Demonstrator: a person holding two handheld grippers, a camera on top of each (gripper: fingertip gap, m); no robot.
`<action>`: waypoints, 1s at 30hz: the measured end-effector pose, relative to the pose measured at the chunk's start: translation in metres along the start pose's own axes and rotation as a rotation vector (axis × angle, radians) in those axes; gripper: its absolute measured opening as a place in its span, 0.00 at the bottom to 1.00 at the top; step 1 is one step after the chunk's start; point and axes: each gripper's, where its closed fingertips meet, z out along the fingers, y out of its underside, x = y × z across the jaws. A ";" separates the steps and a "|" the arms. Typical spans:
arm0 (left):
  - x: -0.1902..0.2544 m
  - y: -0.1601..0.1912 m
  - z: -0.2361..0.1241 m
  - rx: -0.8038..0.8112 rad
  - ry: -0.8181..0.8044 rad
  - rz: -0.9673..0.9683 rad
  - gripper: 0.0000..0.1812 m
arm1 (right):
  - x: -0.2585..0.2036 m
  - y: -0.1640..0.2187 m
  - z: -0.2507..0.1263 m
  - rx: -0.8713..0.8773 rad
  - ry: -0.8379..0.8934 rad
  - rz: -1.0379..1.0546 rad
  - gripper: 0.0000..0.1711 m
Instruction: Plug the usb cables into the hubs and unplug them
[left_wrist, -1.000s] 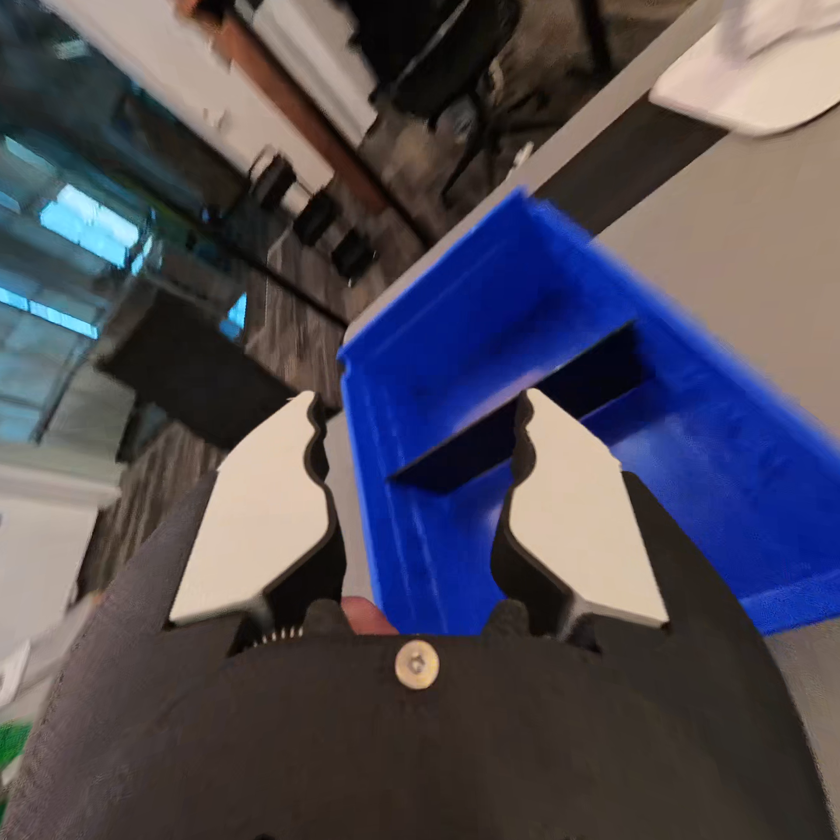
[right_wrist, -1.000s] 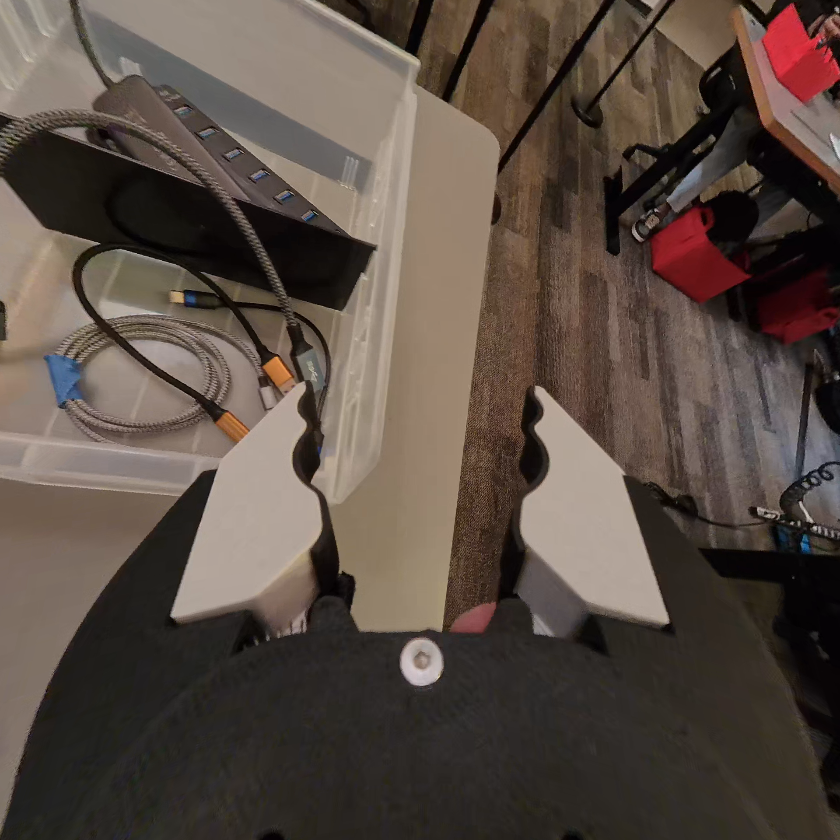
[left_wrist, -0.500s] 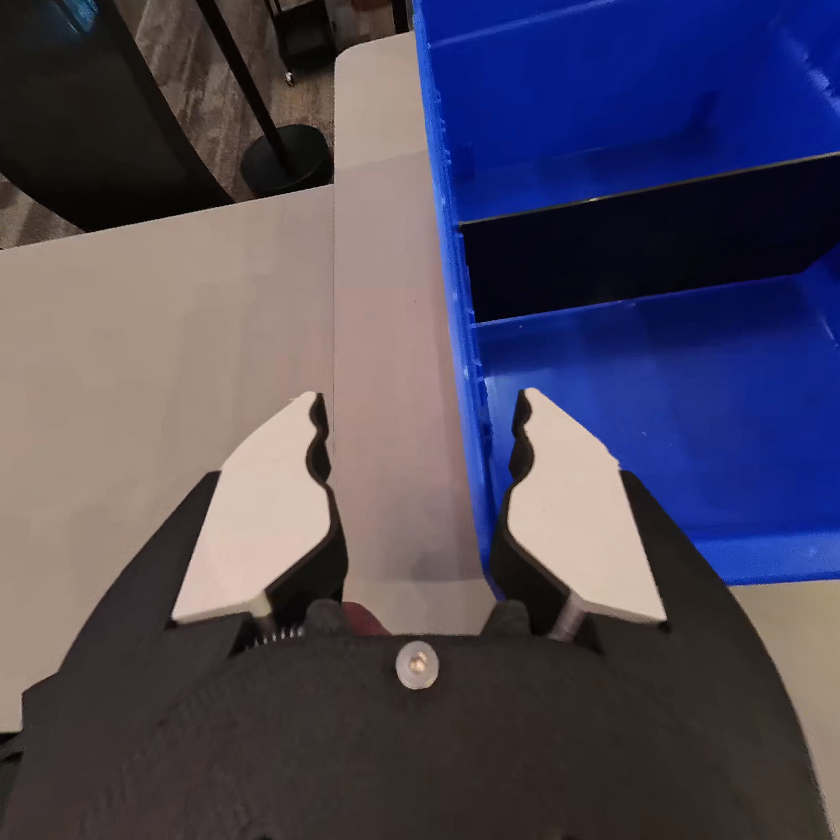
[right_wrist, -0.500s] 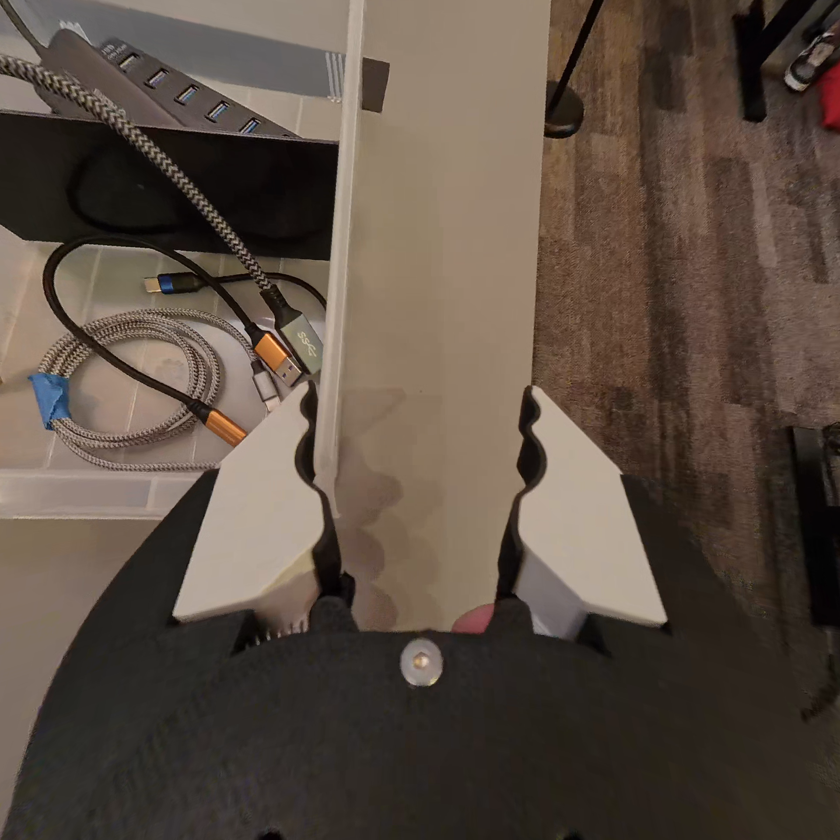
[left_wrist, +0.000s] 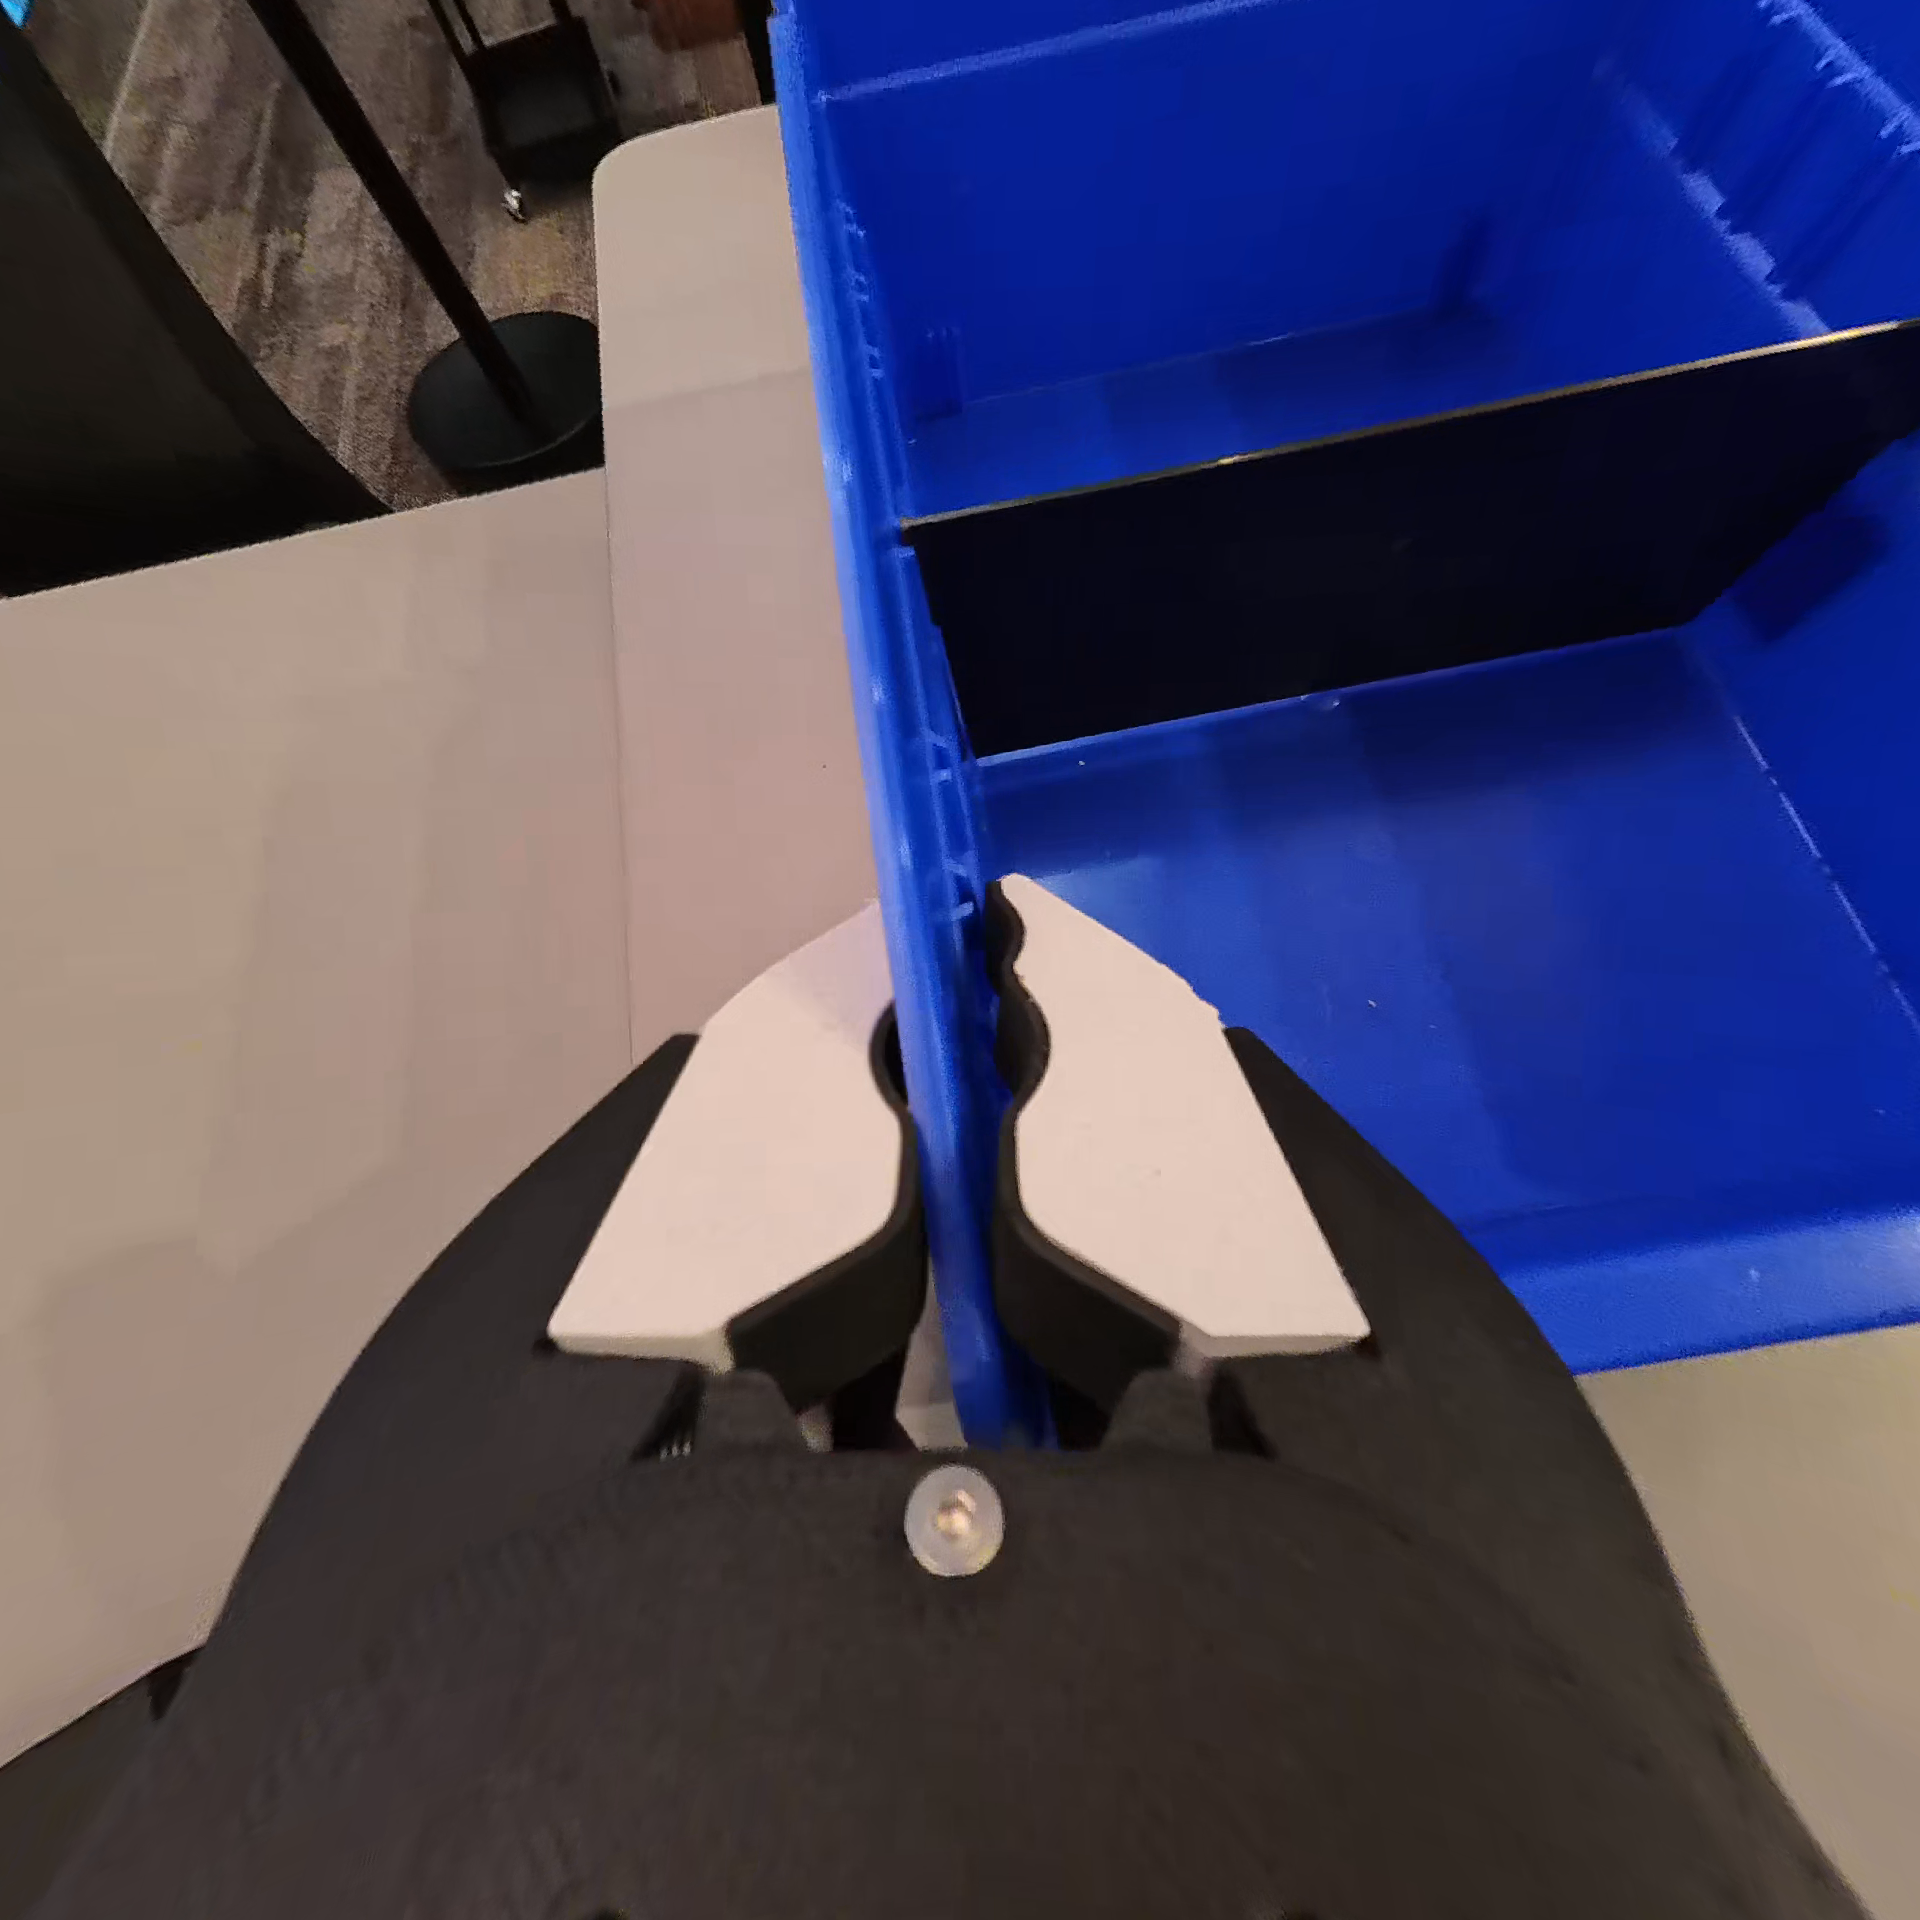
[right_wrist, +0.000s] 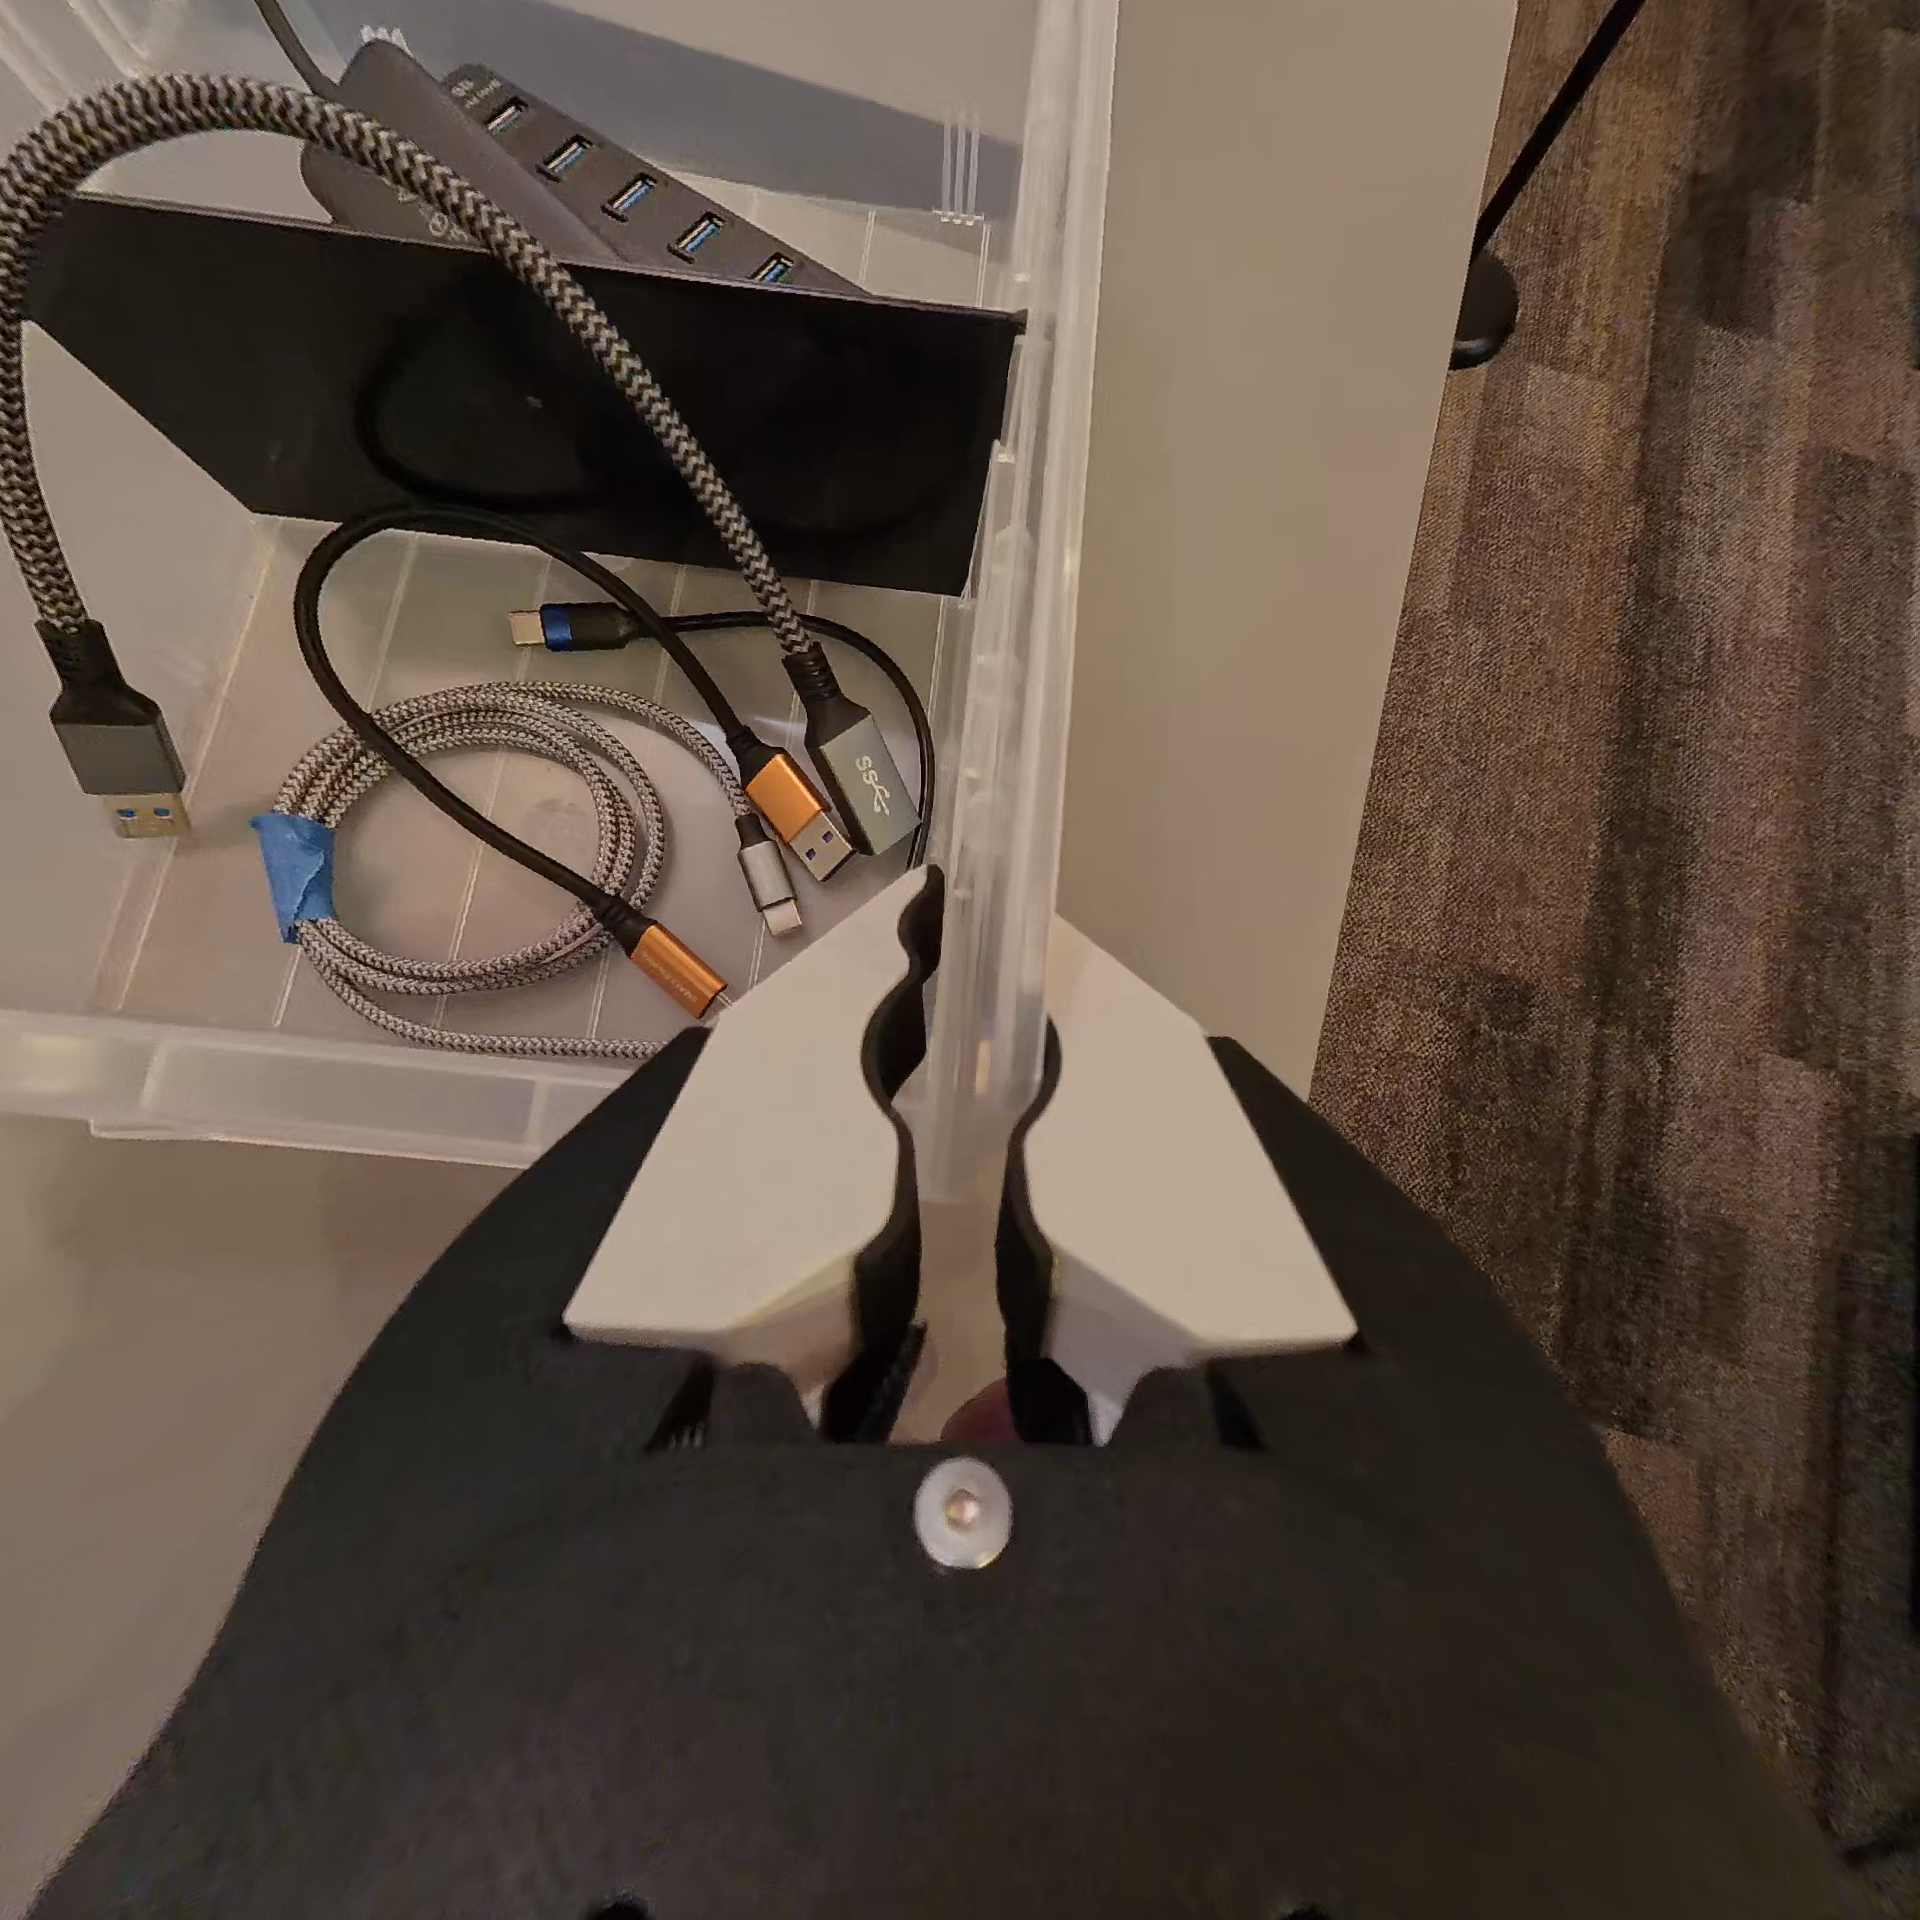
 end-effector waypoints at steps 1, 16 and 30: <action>0.000 -0.001 0.001 0.001 0.002 -0.001 0.04 | 0.000 0.000 0.000 -0.001 0.000 -0.001 0.02; 0.021 -0.017 -0.013 0.129 0.075 -0.024 0.03 | -0.043 0.003 -0.008 -0.013 0.027 -0.002 0.02; 0.049 -0.032 -0.035 0.199 0.126 0.081 0.03 | -0.120 0.007 -0.019 -0.005 0.003 -0.029 0.01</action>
